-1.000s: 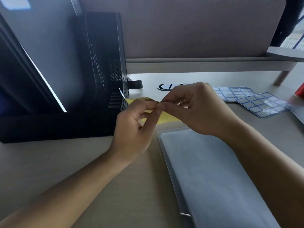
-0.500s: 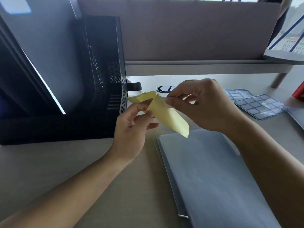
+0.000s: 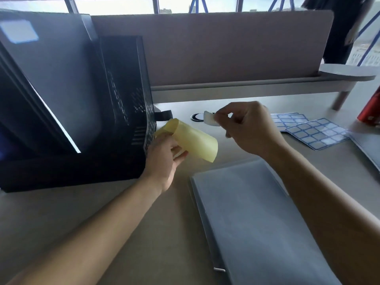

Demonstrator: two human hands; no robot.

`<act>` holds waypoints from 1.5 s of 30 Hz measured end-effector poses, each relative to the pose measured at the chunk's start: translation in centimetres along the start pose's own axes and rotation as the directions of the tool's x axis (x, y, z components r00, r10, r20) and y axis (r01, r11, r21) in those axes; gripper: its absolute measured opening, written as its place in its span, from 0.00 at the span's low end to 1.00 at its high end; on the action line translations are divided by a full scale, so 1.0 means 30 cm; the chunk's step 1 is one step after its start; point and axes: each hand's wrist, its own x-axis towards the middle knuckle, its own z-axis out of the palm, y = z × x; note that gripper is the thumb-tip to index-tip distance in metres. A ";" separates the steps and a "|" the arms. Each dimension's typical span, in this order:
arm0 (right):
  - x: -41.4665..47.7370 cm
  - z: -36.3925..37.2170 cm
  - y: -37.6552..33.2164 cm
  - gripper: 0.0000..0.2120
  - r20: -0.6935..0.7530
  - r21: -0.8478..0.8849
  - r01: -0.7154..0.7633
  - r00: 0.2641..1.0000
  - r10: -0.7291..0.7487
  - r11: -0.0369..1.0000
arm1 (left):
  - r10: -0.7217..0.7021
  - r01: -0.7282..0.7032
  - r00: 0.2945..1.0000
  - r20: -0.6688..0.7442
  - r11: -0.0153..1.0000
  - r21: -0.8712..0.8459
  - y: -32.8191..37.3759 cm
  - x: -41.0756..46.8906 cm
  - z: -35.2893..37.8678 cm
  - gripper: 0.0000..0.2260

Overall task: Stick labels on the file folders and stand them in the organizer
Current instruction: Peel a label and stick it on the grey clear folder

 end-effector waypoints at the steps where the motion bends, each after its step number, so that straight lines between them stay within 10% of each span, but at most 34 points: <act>1: 0.004 -0.006 -0.003 0.08 -0.017 0.030 -0.012 1.000 0.013 0.999 | -0.051 0.051 0.999 0.017 0.998 -0.044 0.007 0.027 0.022 0.11; 11: 0.034 -0.086 0.029 0.02 -0.196 0.235 0.020 0.980 0.027 0.972 | -0.233 0.228 0.896 0.379 0.972 0.061 0.058 0.180 0.163 0.15; 21: 0.044 -0.001 0.169 0.12 0.143 -0.304 0.153 0.983 -0.114 0.940 | -0.153 0.216 0.975 -0.162 0.829 0.517 -0.071 0.269 0.017 0.06; 28: -0.013 0.115 0.268 0.10 0.192 -0.209 0.156 0.974 -0.116 0.965 | 0.303 -0.056 0.953 -0.016 0.228 0.972 -0.087 0.272 -0.001 0.25; 35: -0.022 0.131 0.335 0.05 0.026 -0.085 -0.035 0.999 0.037 0.996 | 0.020 -0.331 0.941 0.339 -0.171 0.928 -0.135 0.186 -0.026 0.23; 45: -0.029 0.137 0.351 0.07 -0.028 -0.007 -0.103 0.994 0.103 0.995 | 0.271 -0.298 0.934 0.235 0.224 0.928 -0.128 0.071 -0.055 0.19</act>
